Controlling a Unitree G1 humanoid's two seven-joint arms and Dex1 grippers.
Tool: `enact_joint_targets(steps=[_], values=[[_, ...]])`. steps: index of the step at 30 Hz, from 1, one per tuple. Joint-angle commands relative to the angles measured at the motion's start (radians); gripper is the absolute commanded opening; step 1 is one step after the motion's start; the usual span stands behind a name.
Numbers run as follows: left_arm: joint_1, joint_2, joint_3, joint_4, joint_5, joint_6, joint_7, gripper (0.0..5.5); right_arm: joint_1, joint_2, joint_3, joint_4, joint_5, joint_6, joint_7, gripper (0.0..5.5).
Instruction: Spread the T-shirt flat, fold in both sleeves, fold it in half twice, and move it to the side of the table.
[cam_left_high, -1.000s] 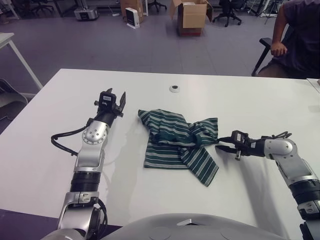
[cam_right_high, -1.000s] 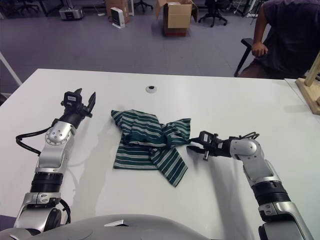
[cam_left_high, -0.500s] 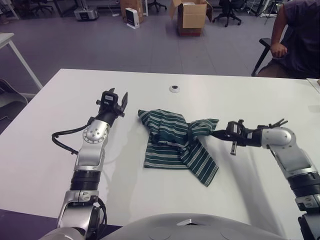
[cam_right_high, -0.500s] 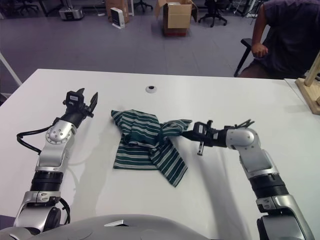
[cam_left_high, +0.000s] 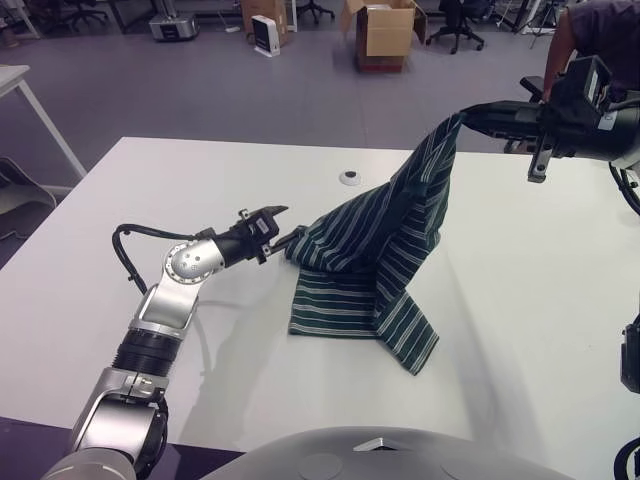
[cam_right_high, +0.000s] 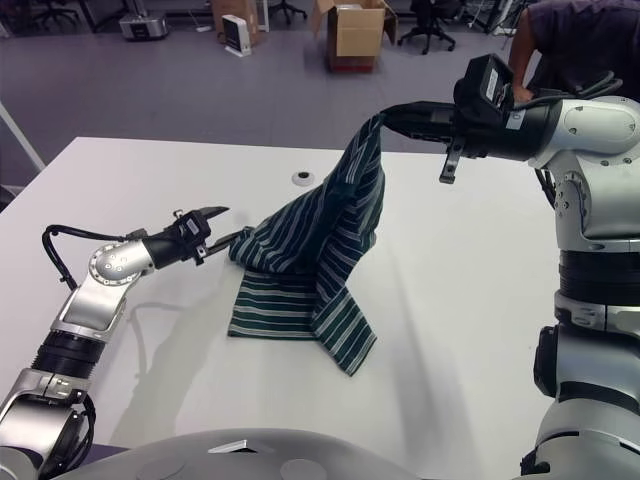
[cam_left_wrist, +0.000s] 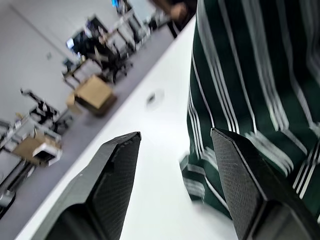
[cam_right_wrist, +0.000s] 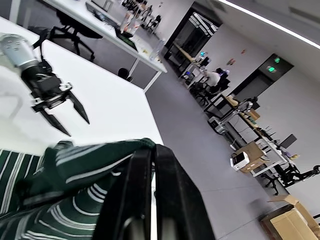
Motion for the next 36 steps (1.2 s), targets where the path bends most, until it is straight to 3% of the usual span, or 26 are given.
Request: enact_joint_targets(steps=[1,4,8,13,24,30,36], values=[[0.089,0.012,0.003,-0.203,-0.053,0.114,-0.013,2.6,-0.147,0.042,0.026,0.052,-0.03,0.074,-0.086,0.03],[0.136,-0.036,-0.039,-0.316,-0.021,0.189,0.051,2.6,-0.205,0.069,0.046,0.043,-0.016,0.159,-0.106,0.03],[0.109,-0.175,-0.148,-0.28,0.124,0.252,0.226,2.6,-0.252,0.098,0.059,-0.001,0.02,0.277,-0.121,0.03],[0.128,-0.307,-0.254,-0.313,0.165,0.358,0.301,2.6,-0.308,0.134,0.074,-0.002,0.019,0.37,-0.167,0.03],[0.139,-0.325,-0.358,-0.349,0.239,0.478,0.311,2.6,-0.34,0.179,0.065,-0.066,0.058,0.484,-0.236,0.03],[0.1,-0.343,-0.332,-0.306,0.269,0.494,0.362,2.6,-0.343,0.189,0.048,-0.094,0.096,0.523,-0.247,0.03],[0.112,-0.374,-0.278,-0.346,0.215,0.491,0.368,1.49,-0.323,0.178,0.037,-0.118,0.112,0.543,-0.258,0.0]])
